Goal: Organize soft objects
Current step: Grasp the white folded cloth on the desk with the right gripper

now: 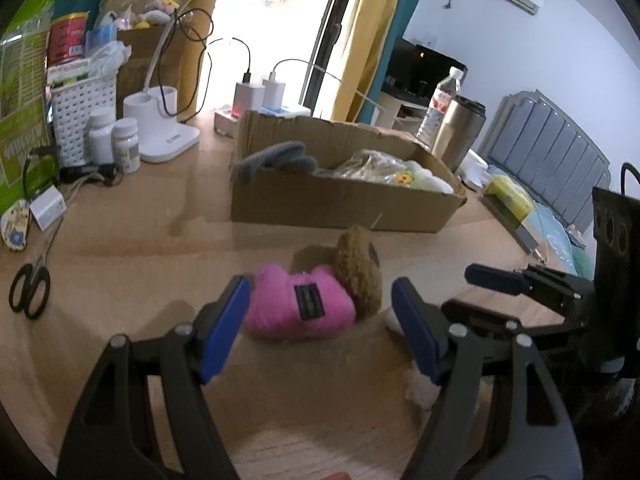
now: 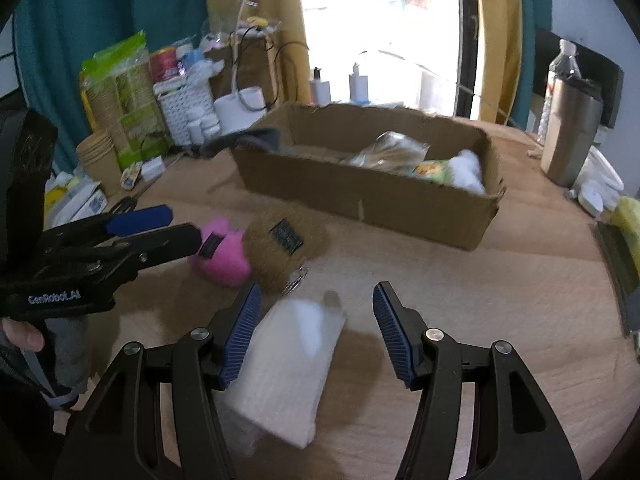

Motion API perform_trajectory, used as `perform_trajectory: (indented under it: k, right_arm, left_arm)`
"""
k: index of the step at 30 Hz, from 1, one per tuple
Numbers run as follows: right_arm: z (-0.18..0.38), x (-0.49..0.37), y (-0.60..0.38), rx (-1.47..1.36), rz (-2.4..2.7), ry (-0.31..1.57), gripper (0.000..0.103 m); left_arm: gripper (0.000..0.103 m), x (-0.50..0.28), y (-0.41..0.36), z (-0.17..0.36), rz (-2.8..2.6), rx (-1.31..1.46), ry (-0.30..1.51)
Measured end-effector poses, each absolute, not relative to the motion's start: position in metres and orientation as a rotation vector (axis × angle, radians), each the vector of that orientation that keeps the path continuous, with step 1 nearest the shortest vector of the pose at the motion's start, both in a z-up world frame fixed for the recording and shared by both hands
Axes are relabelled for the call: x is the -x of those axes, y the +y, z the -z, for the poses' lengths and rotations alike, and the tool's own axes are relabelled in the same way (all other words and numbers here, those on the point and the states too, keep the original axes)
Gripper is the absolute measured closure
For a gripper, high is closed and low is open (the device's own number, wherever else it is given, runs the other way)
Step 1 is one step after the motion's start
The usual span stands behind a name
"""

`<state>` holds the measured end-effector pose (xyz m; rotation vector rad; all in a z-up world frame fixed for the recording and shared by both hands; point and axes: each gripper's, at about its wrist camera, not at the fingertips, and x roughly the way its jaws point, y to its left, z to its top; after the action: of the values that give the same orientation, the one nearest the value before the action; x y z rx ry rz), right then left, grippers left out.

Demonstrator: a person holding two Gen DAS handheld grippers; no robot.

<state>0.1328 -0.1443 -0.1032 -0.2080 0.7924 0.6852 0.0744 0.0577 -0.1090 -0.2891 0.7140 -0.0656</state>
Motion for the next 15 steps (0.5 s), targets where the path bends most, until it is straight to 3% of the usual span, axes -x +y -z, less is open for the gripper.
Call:
perform_trajectory:
  k: [12,15]
  right_arm:
    - [0.128,-0.127,-0.141,0.194,-0.738,0.918,0.043]
    - [0.129,-0.127,-0.142,0.185,-0.754,0.925,0.063]
  left_arm:
    - [0.028,-0.067,0.048,0.12,0.082,0.293,0.74]
    - [0.028,-0.067,0.043,0.12,0.085,0.284,0.746]
